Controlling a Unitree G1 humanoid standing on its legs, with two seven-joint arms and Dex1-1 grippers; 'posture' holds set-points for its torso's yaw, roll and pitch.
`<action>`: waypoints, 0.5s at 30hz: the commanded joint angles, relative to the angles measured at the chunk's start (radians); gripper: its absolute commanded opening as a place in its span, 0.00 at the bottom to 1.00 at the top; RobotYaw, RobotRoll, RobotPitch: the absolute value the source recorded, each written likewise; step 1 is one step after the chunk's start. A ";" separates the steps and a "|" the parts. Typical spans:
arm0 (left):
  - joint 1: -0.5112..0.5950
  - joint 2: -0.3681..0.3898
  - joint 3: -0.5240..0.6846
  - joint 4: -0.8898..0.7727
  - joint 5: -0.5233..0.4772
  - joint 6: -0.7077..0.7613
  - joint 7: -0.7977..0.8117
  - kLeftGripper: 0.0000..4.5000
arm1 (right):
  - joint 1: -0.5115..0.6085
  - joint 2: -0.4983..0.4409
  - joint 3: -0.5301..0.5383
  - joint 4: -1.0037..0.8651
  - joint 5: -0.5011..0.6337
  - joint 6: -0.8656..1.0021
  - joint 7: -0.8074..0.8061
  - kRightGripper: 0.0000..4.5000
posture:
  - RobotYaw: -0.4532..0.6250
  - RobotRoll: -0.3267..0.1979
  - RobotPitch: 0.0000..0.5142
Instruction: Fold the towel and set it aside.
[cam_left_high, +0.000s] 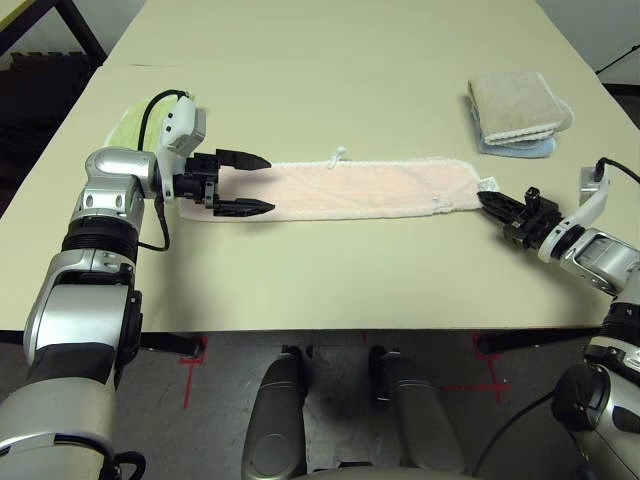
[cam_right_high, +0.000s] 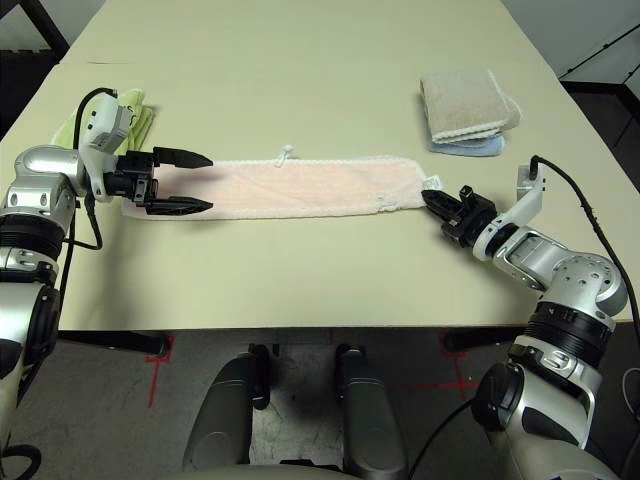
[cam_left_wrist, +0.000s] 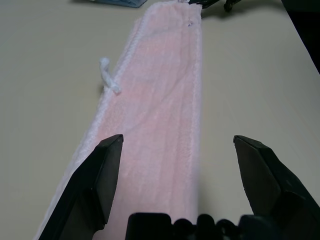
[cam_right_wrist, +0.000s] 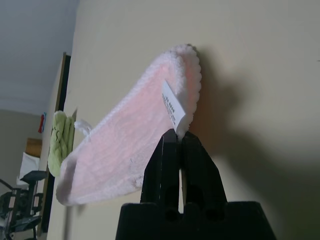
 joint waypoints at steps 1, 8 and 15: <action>0.013 0.015 0.014 0.019 0.004 -0.018 -0.009 1.00 | 0.036 -0.004 -0.015 -0.017 0.022 -0.007 -0.030 0.01 | 0.46 0.62 0.45; 0.023 0.023 0.026 0.057 0.053 -0.071 0.009 1.00 | 0.046 -0.086 -0.052 -0.001 0.048 -0.043 -0.039 0.01 | 0.46 0.62 0.45; 0.036 0.032 0.023 0.058 0.099 -0.064 0.036 1.00 | 0.059 -0.149 -0.059 0.032 0.054 -0.086 -0.030 0.01 | 0.45 0.62 0.45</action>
